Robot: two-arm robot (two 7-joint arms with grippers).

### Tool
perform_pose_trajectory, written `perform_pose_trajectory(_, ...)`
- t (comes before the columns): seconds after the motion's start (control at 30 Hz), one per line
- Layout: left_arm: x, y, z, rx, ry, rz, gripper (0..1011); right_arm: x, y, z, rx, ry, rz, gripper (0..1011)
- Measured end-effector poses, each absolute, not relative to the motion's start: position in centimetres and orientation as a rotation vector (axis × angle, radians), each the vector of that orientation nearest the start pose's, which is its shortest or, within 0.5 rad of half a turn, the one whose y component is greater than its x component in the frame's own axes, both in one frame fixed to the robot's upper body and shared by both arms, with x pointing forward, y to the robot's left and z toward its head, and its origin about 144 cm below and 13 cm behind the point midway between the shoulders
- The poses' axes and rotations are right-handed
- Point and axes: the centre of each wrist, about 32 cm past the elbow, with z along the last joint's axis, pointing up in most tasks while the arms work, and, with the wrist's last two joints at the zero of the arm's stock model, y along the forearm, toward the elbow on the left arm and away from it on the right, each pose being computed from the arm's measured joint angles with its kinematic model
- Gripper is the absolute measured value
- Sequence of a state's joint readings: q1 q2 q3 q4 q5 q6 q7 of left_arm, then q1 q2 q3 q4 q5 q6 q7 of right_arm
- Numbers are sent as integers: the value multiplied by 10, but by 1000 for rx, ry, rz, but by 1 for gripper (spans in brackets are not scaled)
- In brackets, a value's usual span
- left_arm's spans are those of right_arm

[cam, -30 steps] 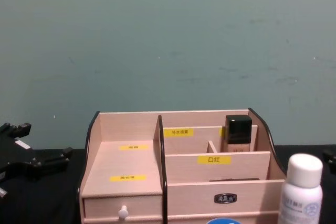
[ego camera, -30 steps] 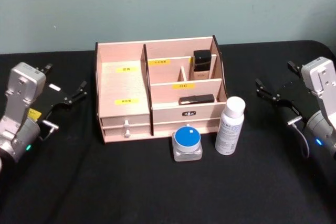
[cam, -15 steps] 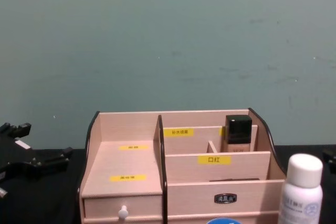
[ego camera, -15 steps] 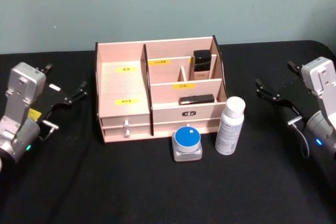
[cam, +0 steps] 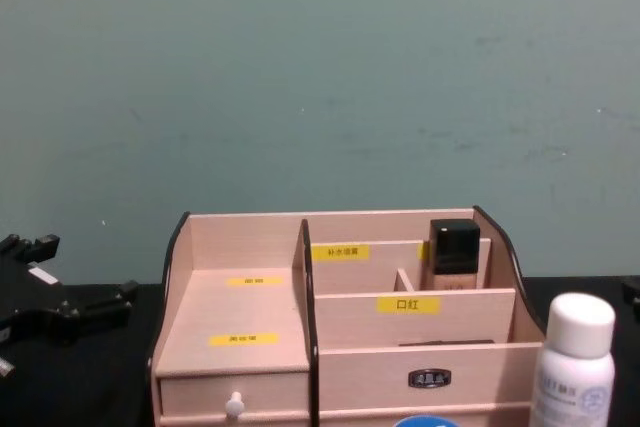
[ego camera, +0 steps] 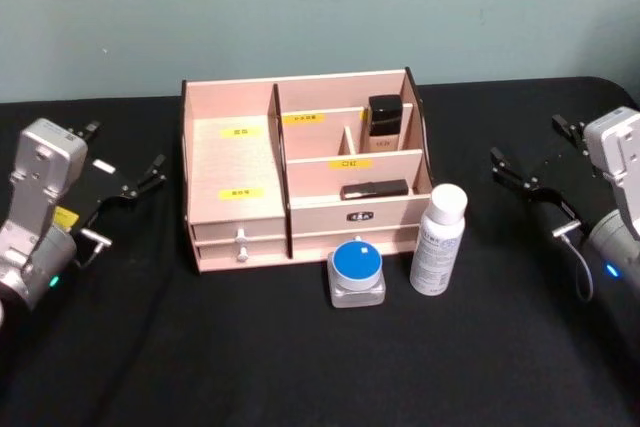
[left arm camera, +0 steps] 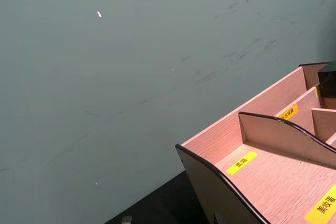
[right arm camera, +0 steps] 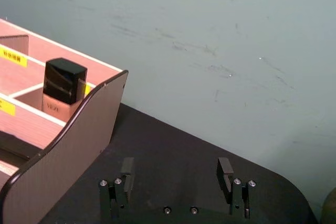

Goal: Pick up the facial cleanser and watermelon frost from the table and place them into the tiered storage box.

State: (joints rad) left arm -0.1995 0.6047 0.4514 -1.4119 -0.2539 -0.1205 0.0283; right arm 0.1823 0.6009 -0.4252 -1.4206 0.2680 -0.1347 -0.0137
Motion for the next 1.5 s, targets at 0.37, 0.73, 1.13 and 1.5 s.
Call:
perform_pose_trajectory(0.37, 489, 310, 1140, 304, -285, 1248, 1010, 461, -315, 1153, -223, -263, -1220, 1002)
perform_pose_trajectory(0.73, 489, 310, 1140, 304, -285, 1248, 1010, 435, -321, 1167, -190, -271, -1209, 1002)
perform_pose_trajectory(1.13, 489, 310, 1140, 304, -285, 1248, 1010, 401, -319, 1168, -157, -186, -1136, 1002)
perform_pose_trajectory(1.5, 489, 310, 1140, 304, -285, 1248, 1010, 378, -315, 1173, -147, -176, -1081, 1002)
